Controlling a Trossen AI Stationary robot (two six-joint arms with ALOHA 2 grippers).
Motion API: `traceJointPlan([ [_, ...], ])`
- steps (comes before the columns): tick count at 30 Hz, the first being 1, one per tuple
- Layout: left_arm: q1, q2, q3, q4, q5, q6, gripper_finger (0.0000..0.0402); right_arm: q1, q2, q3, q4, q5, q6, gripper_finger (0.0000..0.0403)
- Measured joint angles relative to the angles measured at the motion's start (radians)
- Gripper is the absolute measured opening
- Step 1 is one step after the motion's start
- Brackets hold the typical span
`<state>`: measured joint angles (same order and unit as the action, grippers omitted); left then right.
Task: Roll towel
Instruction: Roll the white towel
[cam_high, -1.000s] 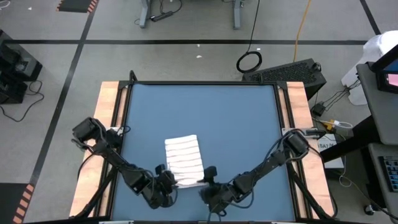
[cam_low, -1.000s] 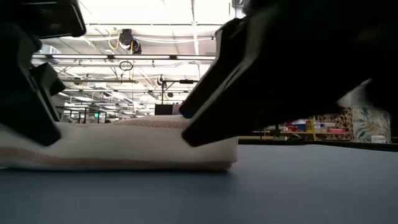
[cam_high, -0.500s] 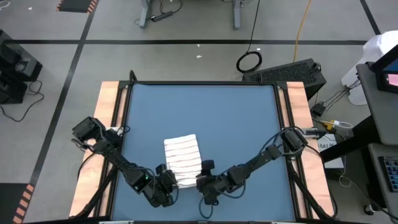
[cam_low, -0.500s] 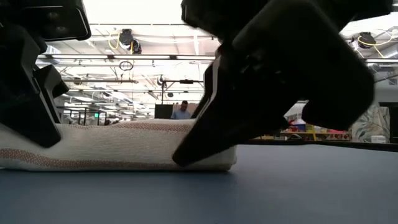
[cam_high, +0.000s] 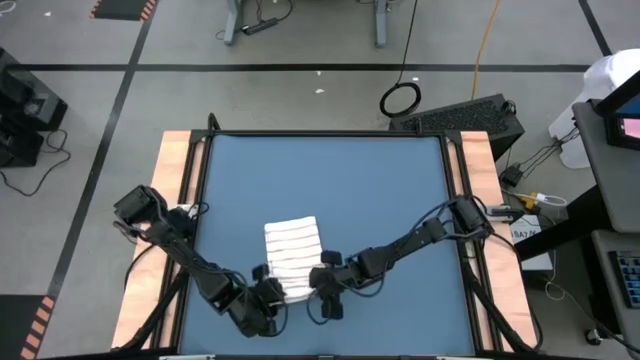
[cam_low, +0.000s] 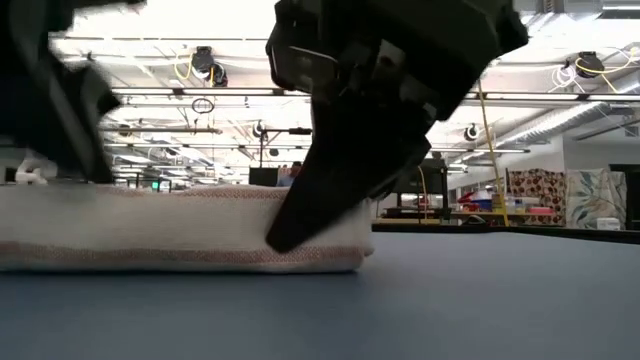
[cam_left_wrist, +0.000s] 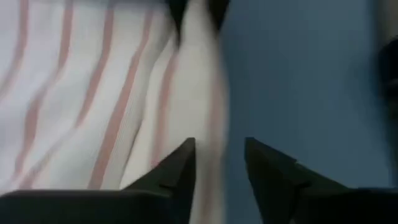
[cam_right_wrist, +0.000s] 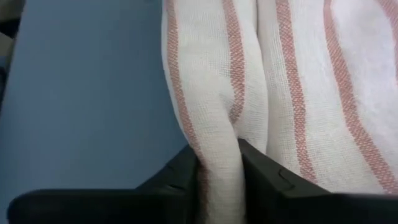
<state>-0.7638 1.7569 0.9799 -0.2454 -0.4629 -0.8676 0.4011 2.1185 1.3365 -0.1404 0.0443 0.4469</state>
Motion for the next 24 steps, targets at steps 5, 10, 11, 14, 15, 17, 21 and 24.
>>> traceJointPlan([
  [5,-0.039,-0.011,0.012,0.016,-0.121,0.071,0.0211,-0.029,0.002,0.0,0.009,-0.093,0.07,0.0081],
  [10,-0.083,0.033,0.01,0.015,-0.216,0.113,0.0273,-0.064,0.003,-0.002,0.008,-0.219,0.099,0.008],
  [11,-0.09,0.048,0.01,0.021,-0.227,0.126,0.0281,-0.071,0.003,-0.002,0.008,-0.247,0.108,0.008],
  [14,-0.102,0.087,0.01,0.05,-0.245,0.172,0.0292,-0.089,0.005,-0.003,0.007,-0.33,0.143,0.008],
  [15,-0.103,0.101,0.01,0.05,-0.251,0.176,0.0293,-0.097,0.005,-0.003,0.006,-0.353,0.15,0.008],
  [17,-0.103,0.125,0.01,0.042,-0.269,0.176,0.0294,-0.11,0.006,-0.004,0.005,-0.391,0.154,0.008],
  [21,-0.102,0.154,0.01,0.045,-0.27,0.178,0.0292,-0.126,0.006,-0.004,-0.001,-0.432,0.156,0.008],
  [24,-0.102,0.157,0.01,0.045,-0.26,0.174,0.0273,-0.13,0.007,-0.004,-0.001,-0.427,0.157,0.008],
])
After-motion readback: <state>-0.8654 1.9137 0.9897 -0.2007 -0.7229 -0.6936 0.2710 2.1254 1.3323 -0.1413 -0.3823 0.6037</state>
